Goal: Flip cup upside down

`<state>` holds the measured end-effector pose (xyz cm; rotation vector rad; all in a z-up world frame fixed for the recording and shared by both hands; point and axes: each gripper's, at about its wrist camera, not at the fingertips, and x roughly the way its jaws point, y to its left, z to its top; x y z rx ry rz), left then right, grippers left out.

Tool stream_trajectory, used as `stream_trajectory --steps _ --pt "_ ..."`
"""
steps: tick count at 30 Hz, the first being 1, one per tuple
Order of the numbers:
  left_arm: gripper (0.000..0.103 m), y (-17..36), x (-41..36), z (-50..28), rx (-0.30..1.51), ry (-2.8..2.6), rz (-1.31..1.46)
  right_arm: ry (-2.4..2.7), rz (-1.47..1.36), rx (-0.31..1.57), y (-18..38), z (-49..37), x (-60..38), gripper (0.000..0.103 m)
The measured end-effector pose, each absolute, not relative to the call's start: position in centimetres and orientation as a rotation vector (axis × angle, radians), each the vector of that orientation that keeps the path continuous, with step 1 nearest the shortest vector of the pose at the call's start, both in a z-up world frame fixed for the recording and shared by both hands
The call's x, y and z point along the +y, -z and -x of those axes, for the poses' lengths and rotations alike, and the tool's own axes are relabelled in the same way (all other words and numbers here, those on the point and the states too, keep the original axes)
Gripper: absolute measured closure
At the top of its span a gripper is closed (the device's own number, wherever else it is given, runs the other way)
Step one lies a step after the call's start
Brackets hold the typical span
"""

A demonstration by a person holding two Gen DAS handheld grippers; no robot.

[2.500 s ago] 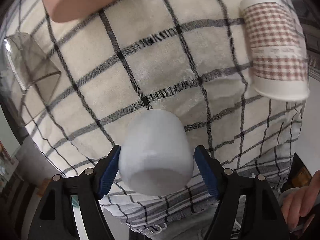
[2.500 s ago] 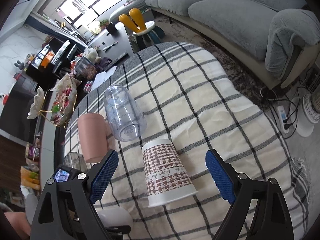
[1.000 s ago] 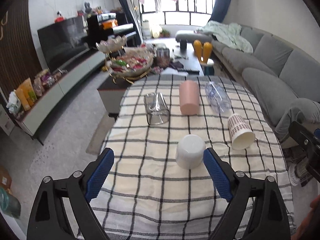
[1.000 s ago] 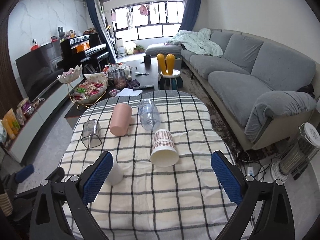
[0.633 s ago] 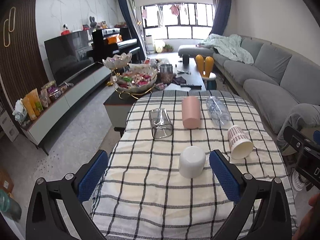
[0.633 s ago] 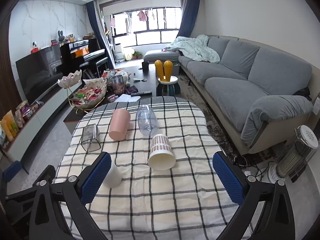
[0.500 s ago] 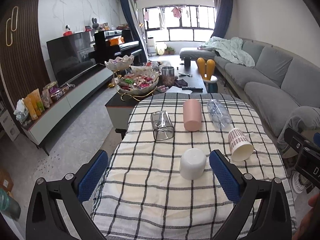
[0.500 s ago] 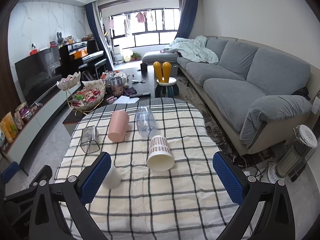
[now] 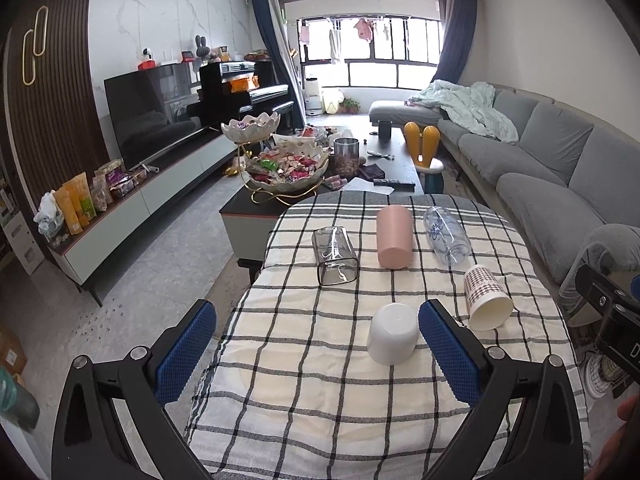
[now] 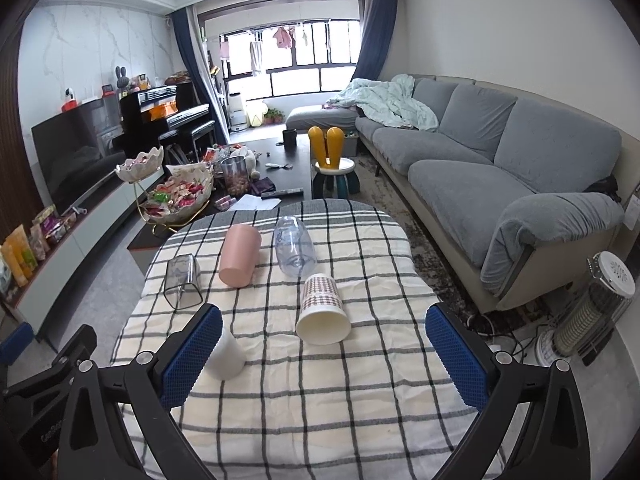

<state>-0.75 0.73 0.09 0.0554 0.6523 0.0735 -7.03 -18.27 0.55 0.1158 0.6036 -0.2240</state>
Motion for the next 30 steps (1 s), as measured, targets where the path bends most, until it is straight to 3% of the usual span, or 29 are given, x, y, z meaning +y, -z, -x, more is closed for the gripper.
stream_trajectory --steps 30 --pt "0.000 0.21 0.95 0.67 0.651 -0.078 -0.059 0.226 -0.120 0.604 -0.60 7.11 -18.11 0.001"
